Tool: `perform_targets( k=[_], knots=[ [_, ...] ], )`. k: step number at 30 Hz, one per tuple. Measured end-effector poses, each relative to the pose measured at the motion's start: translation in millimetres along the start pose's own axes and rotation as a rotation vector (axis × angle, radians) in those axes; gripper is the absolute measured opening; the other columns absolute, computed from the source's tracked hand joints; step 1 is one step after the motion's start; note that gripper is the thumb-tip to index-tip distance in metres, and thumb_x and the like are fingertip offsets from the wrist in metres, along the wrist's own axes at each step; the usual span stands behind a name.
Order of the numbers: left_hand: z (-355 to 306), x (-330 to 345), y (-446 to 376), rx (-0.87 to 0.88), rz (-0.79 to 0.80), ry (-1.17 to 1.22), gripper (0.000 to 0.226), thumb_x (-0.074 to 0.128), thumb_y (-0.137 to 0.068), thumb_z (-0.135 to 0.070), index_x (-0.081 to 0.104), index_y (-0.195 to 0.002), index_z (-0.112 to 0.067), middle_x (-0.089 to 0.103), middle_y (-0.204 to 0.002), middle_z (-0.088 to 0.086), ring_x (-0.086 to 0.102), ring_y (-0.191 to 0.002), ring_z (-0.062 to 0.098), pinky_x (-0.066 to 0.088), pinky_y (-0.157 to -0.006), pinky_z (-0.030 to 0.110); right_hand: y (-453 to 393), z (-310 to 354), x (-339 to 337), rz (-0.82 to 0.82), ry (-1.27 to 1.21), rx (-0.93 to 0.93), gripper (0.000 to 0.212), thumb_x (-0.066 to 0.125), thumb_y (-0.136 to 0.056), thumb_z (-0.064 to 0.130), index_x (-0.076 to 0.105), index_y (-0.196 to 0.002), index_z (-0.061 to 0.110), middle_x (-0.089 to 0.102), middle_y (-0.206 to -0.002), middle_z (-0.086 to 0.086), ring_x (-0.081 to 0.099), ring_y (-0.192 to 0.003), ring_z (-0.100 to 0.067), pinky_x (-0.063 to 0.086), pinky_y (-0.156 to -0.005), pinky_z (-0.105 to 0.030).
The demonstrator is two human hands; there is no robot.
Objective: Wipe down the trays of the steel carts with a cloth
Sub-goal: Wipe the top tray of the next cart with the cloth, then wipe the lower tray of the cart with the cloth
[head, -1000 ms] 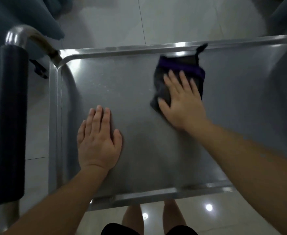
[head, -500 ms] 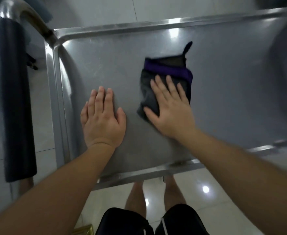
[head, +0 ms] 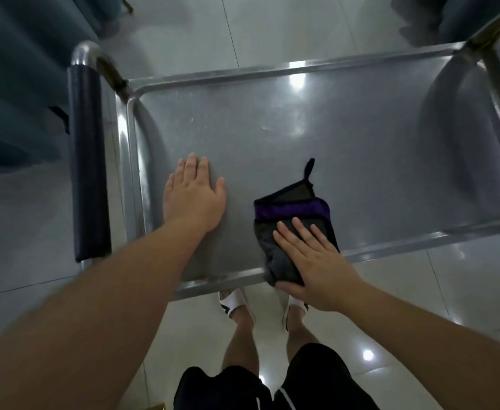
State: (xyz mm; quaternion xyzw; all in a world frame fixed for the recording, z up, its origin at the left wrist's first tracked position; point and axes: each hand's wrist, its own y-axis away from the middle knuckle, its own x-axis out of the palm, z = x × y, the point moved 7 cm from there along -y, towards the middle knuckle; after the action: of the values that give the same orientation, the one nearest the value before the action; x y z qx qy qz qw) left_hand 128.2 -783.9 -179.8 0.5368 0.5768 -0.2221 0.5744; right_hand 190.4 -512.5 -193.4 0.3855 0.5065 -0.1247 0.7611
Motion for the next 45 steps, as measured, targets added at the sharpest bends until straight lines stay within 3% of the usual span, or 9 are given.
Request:
perform_targets(
  k=[6,11,14,17,24,27,33,40,45],
  knots=[
    [-26.2,10.1,81.3,0.087,0.082,0.022,0.063,0.032,-0.111,-0.048,0.022,-0.167,-0.021,0.014,-0.176,0.004,0.011,-0.162,0.023,0.011,-0.130,0.044,22.1,7.5,3.7,0.049,-0.053,-0.067,0.074,0.045,-0.107,0.027,0.001,-0.166,0.032,-0.012,-0.170,0.016,-0.020,-0.157,-0.016,-0.005,-0.130,-0.042],
    [-33.6,39.0,157.8,0.069,0.154,-0.058,0.063,0.030,-0.111,-0.048,0.019,-0.168,-0.023,0.009,-0.177,0.000,0.007,-0.163,0.021,0.012,-0.131,0.043,40.5,20.8,-3.5,-0.031,-0.152,-0.054,0.070,0.045,-0.100,0.005,0.026,-0.164,0.027,0.019,-0.172,0.008,0.008,-0.160,-0.017,0.004,-0.129,-0.036],
    [-44.3,47.7,199.1,0.032,0.142,-0.038,0.061,0.031,-0.110,-0.048,0.022,-0.166,-0.024,0.012,-0.176,0.000,0.009,-0.163,0.021,0.014,-0.130,0.047,61.7,27.3,-8.1,-0.082,-0.205,-0.030,0.063,0.049,-0.096,0.004,0.042,-0.156,0.021,0.045,-0.160,0.000,0.035,-0.151,-0.023,0.026,-0.123,-0.038],
    [-52.2,58.1,243.2,-0.020,0.138,-0.028,0.061,0.040,-0.107,-0.045,0.028,-0.163,-0.024,0.021,-0.174,0.002,0.019,-0.160,0.023,0.025,-0.127,0.049,91.5,33.8,-5.3,-0.105,-0.242,-0.006,0.049,0.054,-0.094,0.010,0.051,-0.140,0.027,0.062,-0.131,0.003,0.059,-0.119,-0.025,0.053,-0.092,-0.042],
    [-33.1,94.6,334.2,-0.146,0.273,-0.031,0.064,0.047,-0.102,-0.041,0.030,-0.162,-0.026,0.029,-0.169,-0.002,0.032,-0.151,0.022,0.035,-0.119,0.043,146.2,45.4,46.0,-0.011,-0.488,0.098,0.018,0.055,-0.093,0.019,0.058,-0.106,0.031,0.067,-0.098,0.004,0.063,-0.084,-0.022,0.050,-0.065,-0.035],
    [-13.9,103.3,351.3,-0.181,0.296,-0.050,0.063,0.048,-0.101,-0.040,0.032,-0.161,-0.026,0.032,-0.166,-0.002,0.034,-0.149,0.022,0.036,-0.116,0.043,149.0,52.7,66.7,0.059,-0.482,0.139,0.021,0.056,-0.094,0.017,0.058,-0.109,0.031,0.068,-0.099,0.001,0.060,-0.080,-0.023,0.052,-0.065,-0.036],
    [35.2,119.1,348.8,-0.218,0.319,-0.058,0.062,0.046,-0.102,-0.038,0.033,-0.161,-0.024,0.035,-0.165,0.000,0.039,-0.147,0.024,0.041,-0.111,0.045,123.4,78.8,93.4,0.068,-0.491,0.199,0.040,0.054,-0.096,0.014,0.055,-0.132,0.032,0.070,-0.110,-0.002,0.067,-0.095,-0.028,0.055,-0.076,-0.039],
    [123.7,158.5,317.4,-0.252,0.334,-0.005,0.061,0.047,-0.102,-0.036,0.036,-0.159,-0.021,0.040,-0.160,0.004,0.043,-0.142,0.029,0.042,-0.108,0.047,59.6,112.5,124.9,-0.014,-0.517,0.286,0.031,0.059,-0.099,0.021,0.055,-0.128,0.029,0.063,-0.096,0.000,0.058,-0.082,-0.025,0.041,-0.067,-0.032],
    [164.3,188.3,289.3,-0.229,0.304,0.004,0.060,0.050,-0.100,-0.039,0.039,-0.157,-0.022,0.043,-0.158,0.004,0.046,-0.139,0.031,0.045,-0.105,0.048,1.8,132.7,127.7,-0.059,-0.576,0.337,0.052,0.058,-0.096,0.017,0.050,-0.144,0.034,0.067,-0.120,-0.007,0.065,-0.101,-0.034,0.058,-0.079,-0.043]
  ],
)
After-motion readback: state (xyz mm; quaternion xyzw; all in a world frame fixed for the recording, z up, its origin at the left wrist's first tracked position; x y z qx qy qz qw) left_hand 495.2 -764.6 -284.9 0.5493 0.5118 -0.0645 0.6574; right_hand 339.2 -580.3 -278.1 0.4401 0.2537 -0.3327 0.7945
